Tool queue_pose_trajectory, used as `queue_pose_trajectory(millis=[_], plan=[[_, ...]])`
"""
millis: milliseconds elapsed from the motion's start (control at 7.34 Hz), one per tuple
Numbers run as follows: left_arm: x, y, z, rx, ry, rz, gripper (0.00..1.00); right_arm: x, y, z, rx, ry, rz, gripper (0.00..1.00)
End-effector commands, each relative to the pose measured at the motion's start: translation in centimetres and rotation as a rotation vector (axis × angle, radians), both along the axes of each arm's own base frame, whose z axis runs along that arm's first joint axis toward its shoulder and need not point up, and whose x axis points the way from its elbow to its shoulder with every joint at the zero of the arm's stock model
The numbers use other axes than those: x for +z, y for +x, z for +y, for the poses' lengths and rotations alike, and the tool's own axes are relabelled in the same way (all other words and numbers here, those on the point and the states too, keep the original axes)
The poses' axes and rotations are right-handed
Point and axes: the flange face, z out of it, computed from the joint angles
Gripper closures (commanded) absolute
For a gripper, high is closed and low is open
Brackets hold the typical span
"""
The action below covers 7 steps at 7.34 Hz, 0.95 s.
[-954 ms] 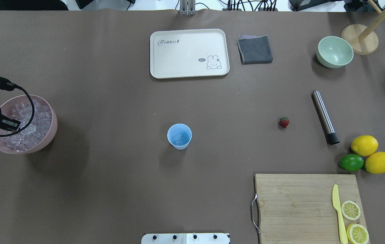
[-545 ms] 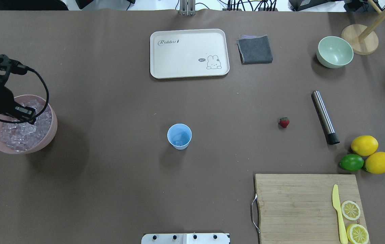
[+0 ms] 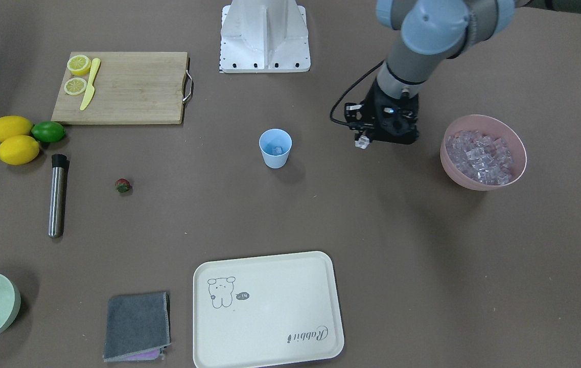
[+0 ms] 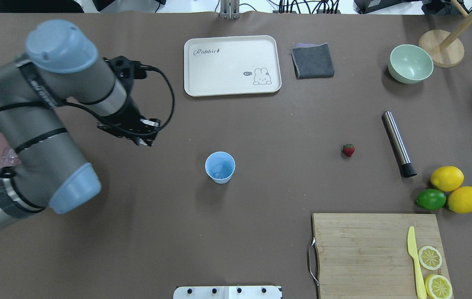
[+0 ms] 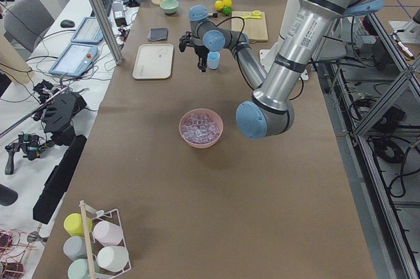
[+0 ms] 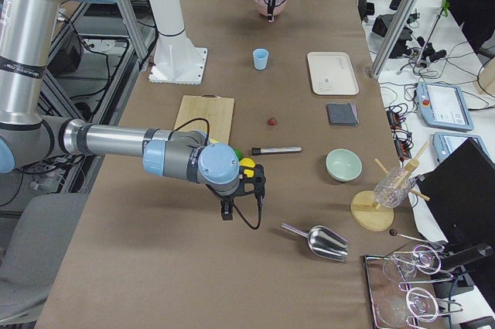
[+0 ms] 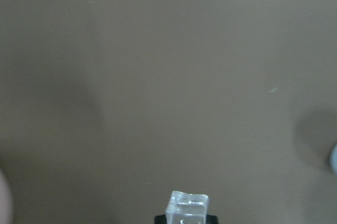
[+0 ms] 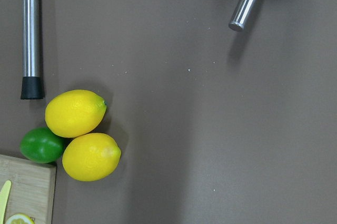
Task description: Mash ice and strawberries in cup
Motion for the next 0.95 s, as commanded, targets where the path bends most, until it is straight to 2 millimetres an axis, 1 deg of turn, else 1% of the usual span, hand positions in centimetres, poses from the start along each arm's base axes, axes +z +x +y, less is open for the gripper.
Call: queue_pose_trajectory(millis=[0,136,409,545,681,817], plan=[[-6.5,7.5,2.3,-0.023,-0.038,0.021,1.00,0.0,0.0,0.0,0.000,0.001,0.000,0.00],[-8.0,9.3,1.5,-0.032,-0.040,0.018,1.00,0.1,0.0,0.1,0.000,0.000,0.000,0.00],[-7.8,11.3,2.8,-0.033,-0.029,0.024,1.00,0.1,0.0,0.2,0.000,-0.002,0.000,0.00],[-7.7,11.5,3.0,-0.030,-0.027,0.022,1.00,0.1,0.0,0.2,0.000,-0.002,0.000,0.00],[-7.5,11.7,3.0,-0.030,-0.029,0.017,0.51,0.1,0.0,0.2,0.000,-0.002,0.001,0.00],[-7.2,11.7,3.0,-0.028,-0.029,0.014,0.40,0.2,0.0,0.3,0.000,-0.004,0.001,0.00]])
